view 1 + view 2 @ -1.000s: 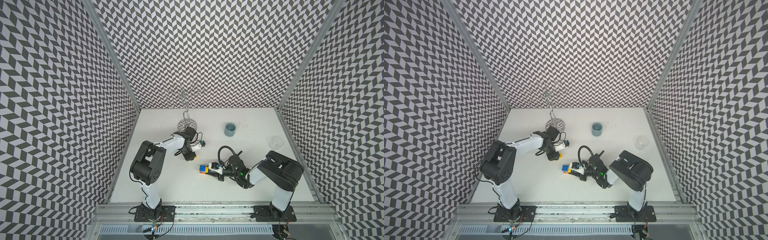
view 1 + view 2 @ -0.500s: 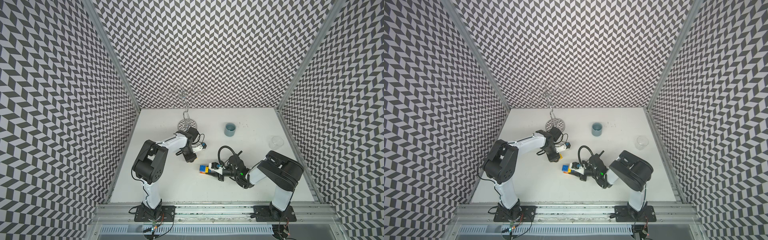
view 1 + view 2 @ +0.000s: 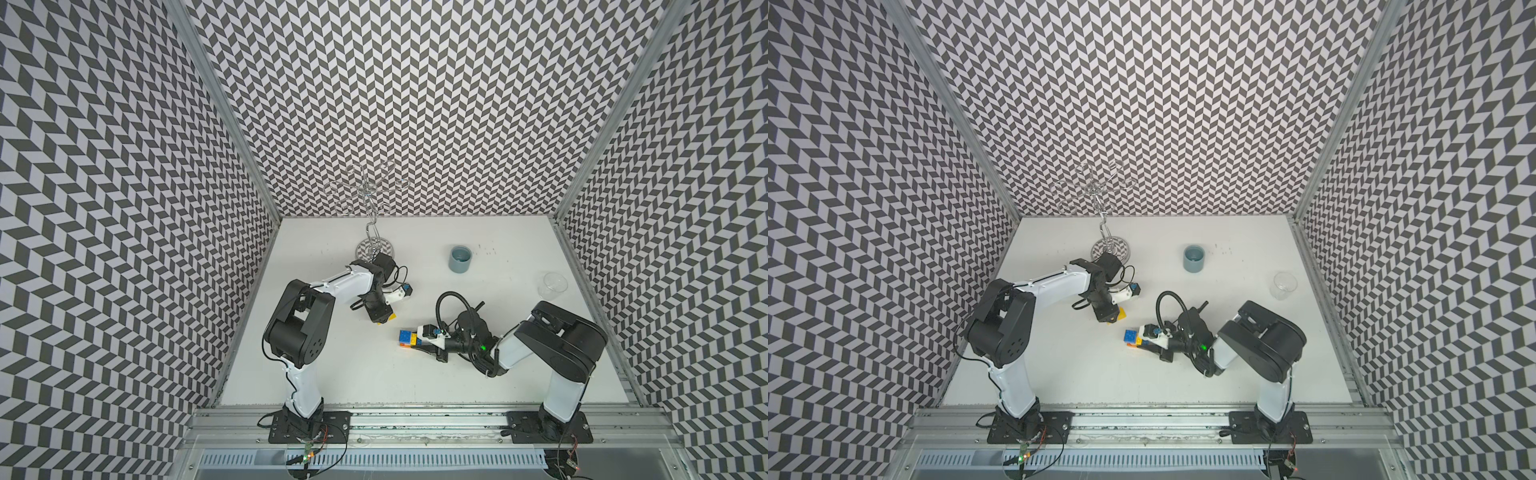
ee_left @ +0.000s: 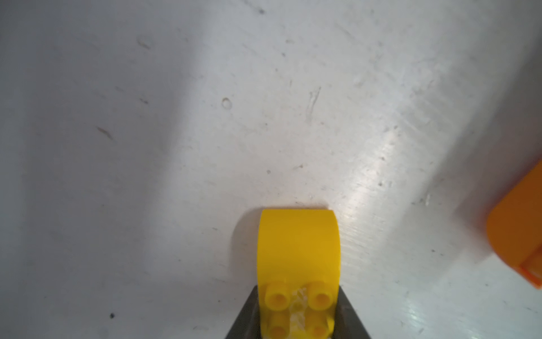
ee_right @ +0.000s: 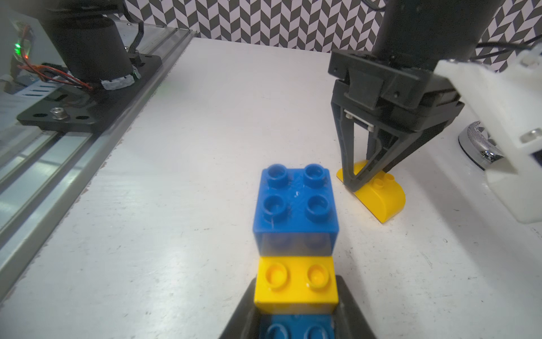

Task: Assemble the letter s with lego
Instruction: Adjust the lego brick at the center of the board, then assemble the lego brick with the lego brick.

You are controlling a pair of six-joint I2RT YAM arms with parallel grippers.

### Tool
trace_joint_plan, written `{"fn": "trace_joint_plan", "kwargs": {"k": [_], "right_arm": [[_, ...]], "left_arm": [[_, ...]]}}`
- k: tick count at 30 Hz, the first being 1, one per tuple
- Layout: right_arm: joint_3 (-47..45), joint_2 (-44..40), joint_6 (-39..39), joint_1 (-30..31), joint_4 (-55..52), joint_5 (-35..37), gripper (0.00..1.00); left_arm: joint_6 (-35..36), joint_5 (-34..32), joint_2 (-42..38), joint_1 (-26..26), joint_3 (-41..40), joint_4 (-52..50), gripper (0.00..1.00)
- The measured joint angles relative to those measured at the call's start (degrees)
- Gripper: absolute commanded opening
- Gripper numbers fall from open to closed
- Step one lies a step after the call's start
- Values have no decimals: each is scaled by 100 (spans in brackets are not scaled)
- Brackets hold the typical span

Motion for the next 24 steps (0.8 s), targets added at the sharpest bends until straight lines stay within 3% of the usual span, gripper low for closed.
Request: {"fn": "trace_joint_plan", "kwargs": {"k": [3, 8, 13, 24], "right_arm": [[-7, 0, -28, 0, 0, 2, 25], [-7, -4, -146, 0, -15, 0, 24], [-4, -4, -249, 0, -20, -2, 24], [55, -2, -372, 0, -105, -7, 24]], "left_arm": [[20, 365, -240, 177, 105, 24, 9], [188, 1193, -1462, 549, 35, 210, 9], [424, 1624, -2673, 472, -470, 472, 9], [990, 1810, -2909, -162, -1141, 459, 6]]}}
